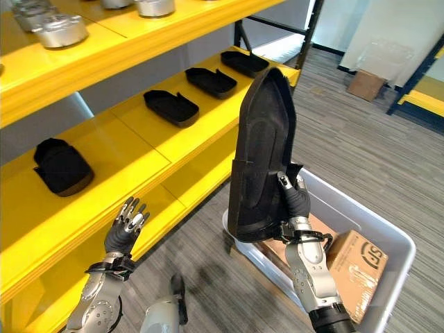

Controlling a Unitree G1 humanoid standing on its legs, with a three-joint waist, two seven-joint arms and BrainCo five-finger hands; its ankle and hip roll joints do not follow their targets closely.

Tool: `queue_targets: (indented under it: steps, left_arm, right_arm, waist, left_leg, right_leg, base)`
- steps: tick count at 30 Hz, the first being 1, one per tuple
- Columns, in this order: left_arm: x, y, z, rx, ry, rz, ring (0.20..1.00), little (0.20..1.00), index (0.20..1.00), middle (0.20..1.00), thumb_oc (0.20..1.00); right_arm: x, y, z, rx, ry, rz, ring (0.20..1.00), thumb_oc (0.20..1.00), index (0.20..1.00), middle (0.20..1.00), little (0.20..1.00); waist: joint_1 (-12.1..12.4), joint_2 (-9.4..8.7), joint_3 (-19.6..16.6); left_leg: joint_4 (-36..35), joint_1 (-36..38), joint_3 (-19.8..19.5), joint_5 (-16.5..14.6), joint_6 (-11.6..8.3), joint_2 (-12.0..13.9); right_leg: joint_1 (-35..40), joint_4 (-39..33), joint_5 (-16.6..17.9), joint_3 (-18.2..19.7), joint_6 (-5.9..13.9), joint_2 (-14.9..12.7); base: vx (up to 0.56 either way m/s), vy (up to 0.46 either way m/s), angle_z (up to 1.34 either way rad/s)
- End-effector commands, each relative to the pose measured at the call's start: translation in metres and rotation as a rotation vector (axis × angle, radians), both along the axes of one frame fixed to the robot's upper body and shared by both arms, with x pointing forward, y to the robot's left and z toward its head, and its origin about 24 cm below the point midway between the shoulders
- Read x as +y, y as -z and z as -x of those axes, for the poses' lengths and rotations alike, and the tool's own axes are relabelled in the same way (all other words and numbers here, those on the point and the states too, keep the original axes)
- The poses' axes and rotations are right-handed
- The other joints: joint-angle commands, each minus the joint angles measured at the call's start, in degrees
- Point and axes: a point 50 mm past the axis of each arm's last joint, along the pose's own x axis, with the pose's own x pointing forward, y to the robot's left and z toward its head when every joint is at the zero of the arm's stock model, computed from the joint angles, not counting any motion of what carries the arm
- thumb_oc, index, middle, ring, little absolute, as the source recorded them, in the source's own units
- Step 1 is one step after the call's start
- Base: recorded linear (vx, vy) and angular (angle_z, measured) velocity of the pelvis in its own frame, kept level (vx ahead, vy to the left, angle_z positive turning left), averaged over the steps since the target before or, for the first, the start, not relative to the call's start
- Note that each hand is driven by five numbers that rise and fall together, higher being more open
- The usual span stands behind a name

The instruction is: Move parts from the plastic box to the shelf.

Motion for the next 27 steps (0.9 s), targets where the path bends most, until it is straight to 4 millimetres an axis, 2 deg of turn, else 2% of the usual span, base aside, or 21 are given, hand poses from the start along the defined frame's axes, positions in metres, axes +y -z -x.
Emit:
queue_targets:
  steps: [1,2,4,5,7,8,9,12,14,15,17,18,19,20,21,22,23,25,27]
  left_arm:
    - [0.003,-0.028,-0.014,-0.147,0.006,-0.026,1.0,1.0,1.0,1.0,1.0]
    - [0.001,-0.028,-0.013,-0.148,0.017,-0.032,1.0,1.0,1.0,1.0,1.0]
    - [0.0,-0.024,-0.012,-0.134,0.026,-0.03,1.0,1.0,1.0,1.0,1.0]
    - [0.002,-0.032,-0.016,-0.165,0.025,-0.052,1.0,1.0,1.0,1.0,1.0]
    - [0.004,-0.033,-0.015,-0.168,0.026,-0.061,1.0,1.0,1.0,1.0,1.0]
    - [0.011,-0.032,-0.011,-0.162,0.007,-0.087,1.0,1.0,1.0,1.0,1.0]
    - [0.011,-0.032,-0.011,-0.161,0.007,-0.087,1.0,1.0,1.0,1.0,1.0]
    - [0.015,-0.035,-0.009,-0.173,-0.013,-0.097,1.0,1.0,1.0,1.0,1.0]
    - [0.015,-0.035,-0.009,-0.172,-0.011,-0.099,1.0,1.0,1.0,1.0,1.0]
    - [0.014,-0.036,-0.009,-0.176,-0.003,-0.112,1.0,1.0,1.0,1.0,1.0]
    - [0.013,-0.035,-0.009,-0.173,-0.001,-0.118,1.0,1.0,1.0,1.0,1.0]
    - [0.014,-0.036,-0.009,-0.174,-0.003,-0.127,1.0,1.0,1.0,1.0,1.0]
    - [0.014,-0.037,-0.009,-0.178,-0.003,-0.134,1.0,1.0,1.0,1.0,1.0]
    - [0.016,-0.037,-0.012,-0.179,-0.011,-0.149,1.0,1.0,1.0,1.0,1.0]
    - [0.014,-0.038,-0.016,-0.184,-0.004,-0.156,1.0,1.0,1.0,1.0,1.0]
    - [0.014,-0.038,-0.016,-0.184,-0.004,-0.156,1.0,1.0,1.0,1.0,1.0]
    - [0.01,-0.041,-0.019,-0.202,0.014,-0.164,1.0,1.0,1.0,1.0,1.0]
    - [0.008,-0.04,-0.018,-0.204,0.012,-0.153,1.0,1.0,1.0,1.0,1.0]
    - [0.005,-0.038,-0.018,-0.2,0.012,-0.134,1.0,1.0,1.0,1.0,1.0]
  right_arm:
    - [0.003,-0.022,-0.003,-0.144,-0.01,-0.051,0.2,0.2,0.2,0.2,0.2]
    - [0.001,-0.021,-0.001,-0.141,-0.002,-0.055,0.2,0.2,0.2,0.2,0.2]
    - [-0.001,-0.016,0.002,-0.118,0.005,-0.06,0.2,0.2,0.2,0.2,0.2]
    - [0.003,-0.013,0.001,-0.107,-0.003,-0.074,0.2,0.2,0.2,0.2,0.2]
    - [0.004,-0.011,0.002,-0.097,-0.007,-0.078,0.2,0.2,0.2,0.2,0.2]
    - [0.005,-0.005,0.002,-0.067,-0.021,-0.079,0.2,0.2,0.2,0.2,0.2]
    - [0.005,-0.005,0.002,-0.067,-0.021,-0.079,0.2,0.2,0.2,0.2,0.2]
    - [0.011,-0.003,-0.001,-0.056,-0.041,-0.091,0.2,0.2,0.2,0.2,0.2]
    - [0.012,-0.003,-0.001,-0.056,-0.044,-0.093,0.2,0.2,0.2,0.2,0.2]
    - [0.014,-0.002,-0.001,-0.051,-0.044,-0.101,0.2,0.2,0.2,0.2,0.2]
    - [0.017,0.001,-0.002,-0.037,-0.048,-0.12,0.2,0.2,0.2,0.2,0.2]
    - [0.018,0.002,-0.001,-0.034,-0.048,-0.132,0.2,0.2,0.2,0.2,0.2]
    - [0.018,0.003,0.0,-0.029,-0.045,-0.147,0.2,0.2,0.2,0.2,0.2]
    - [0.023,0.004,0.001,-0.023,-0.061,-0.182,0.2,0.2,0.2,0.2,0.2]
    - [0.025,0.005,0.002,-0.021,-0.077,-0.194,0.2,0.2,0.2,0.2,0.2]
    - [0.025,0.005,0.002,-0.021,-0.077,-0.194,0.2,0.2,0.2,0.2,0.2]
    - [0.027,0.006,0.002,-0.017,-0.102,-0.198,0.2,0.2,0.2,0.2,0.2]
    - [0.03,0.009,0.002,-0.001,-0.117,-0.199,0.2,0.2,0.2,0.2,0.2]
    - [0.031,0.015,0.005,0.023,-0.134,-0.225,0.2,0.2,0.2,0.2,0.2]
  waist:
    - [-1.1,-1.21,-4.9]
    - [-1.4,-0.66,-5.1]
    - [-1.8,-0.28,-6.0]
    - [-1.4,-0.65,-6.0]
    - [-1.4,-1.06,-6.4]
    - [-0.6,-1.85,-7.4]
    - [-0.6,-1.88,-7.4]
    - [1.2,-3.24,-8.1]
    - [1.3,-3.53,-8.3]
    - [1.7,-3.8,-8.6]
    - [1.9,-3.81,-9.0]
    - [1.9,-3.87,-9.1]
    - [1.9,-3.83,-9.2]
    - [-0.2,-3.11,-9.4]
    - [-2.7,-1.82,-8.7]
    - [-2.6,-1.81,-8.8]
    - [-4.4,-1.19,-7.6]
    - [-4.8,-1.54,-7.0]
    - [-5.2,-2.26,-6.9]
  left_leg:
    - [-7.7,1.3,-1.5,1.9,-2.22,1.9]
    - [-10.5,2.0,-0.4,3.2,-2.13,1.8]
    - [-14.1,2.7,0.7,3.2,-1.7,0.5]
    - [-13.9,2.2,-0.8,2.8,-1.5,-1.2]
    - [-14.7,2.5,-0.7,2.6,-1.02,-1.9]
    - [-16.4,3.4,-0.4,1.4,0.32,-4.0]
    - [-16.4,3.4,-0.3,1.4,0.34,-4.1]
    - [-16.2,2.6,-1.0,-0.3,1.79,-7.7]
    - [-16.3,2.3,-1.3,-0.7,2.22,-8.6]
    - [-16.3,2.1,-2.0,-1.3,2.96,-10.3]
    - [-17.2,2.5,-2.4,-1.7,3.93,-11.9]
    - [-17.7,2.9,-2.6,-1.7,4.4,-12.7]
    - [-18.5,2.4,-2.6,-0.4,5.27,-13.9]
    - [-20.8,3.4,-4.3,0.5,6.3,-15.1]
    - [-21.7,4.2,-6.1,1.3,6.52,-14.9]
    - [-21.7,4.1,-6.0,1.3,6.51,-14.9]
    - [-21.4,4.8,-8.3,1.6,6.91,-14.9]
    - [-21.6,5.3,-8.6,1.6,6.91,-15.2]
    - [-20.8,5.6,-9.6,1.4,6.55,-15.4]
  right_leg:
    - [-6.1,6.5,-3.1,0.2,2.68,-2.6]
    - [-5.5,6.8,-3.0,-0.6,3.14,-3.0]
    - [-5.3,7.4,-2.8,-1.2,3.93,-3.8]
    - [-4.9,6.9,-1.2,-1.8,4.81,-5.2]
    - [-4.4,6.3,-0.2,-2.3,5.47,-6.0]
    - [-4.1,5.8,1.7,-2.9,7.12,-7.9]
    - [-4.1,5.8,1.7,-2.8,7.13,-7.9]
    - [-3.5,3.8,7.4,-3.2,10.05,-11.0]
    - [-3.3,3.2,8.3,-3.3,10.55,-11.5]
    - [-3.3,2.3,10.0,-3.3,11.4,-12.7]
    - [-3.5,2.4,11.4,-2.6,11.88,-13.8]
    - [-3.7,2.6,12.2,-2.2,12.15,-14.4]
    - [-4.4,2.8,13.7,-2.3,11.63,-15.3]
    - [-8.7,5.6,13.5,9.1,10.08,-12.7]
    - [-12.4,7.0,8.4,21.8,8.04,-5.5]
    - [-12.5,7.0,8.4,21.8,8.03,-5.4]
    - [-14.9,8.0,3.2,29.4,6.58,2.2]
    - [-15.0,5.9,2.9,29.5,5.66,3.9]
    - [-13.0,4.8,2.7,28.5,6.12,3.3]
  base:
    - [0.12,0.191,0.51]
    - [0.14,0.227,0.71]
    - [0.1,0.261,0.94]
    - [0.1,0.273,0.8]
    - [0.09,0.229,0.38]
    - [0.09,0.184,0.25]
    - [0.13,0.28,0.17]
    - [0.08,0.214,0.0]
    - [0.05,0.17,0.3]
    - [0.04,0.188,0.35]
    - [0.07,0.228,0.26]
    - [0.02,0.241,0.27]
    - [0.04,0.302,0.37]
    - [0.06,0.319,0.6]
    - [0.09,0.22,0.87]
    - [0.08,0.121,0.7]
    - [0.05,0.028,0.51]
    - [0.03,-0.033,0.49]
    - [0.0,-0.12,0.23]
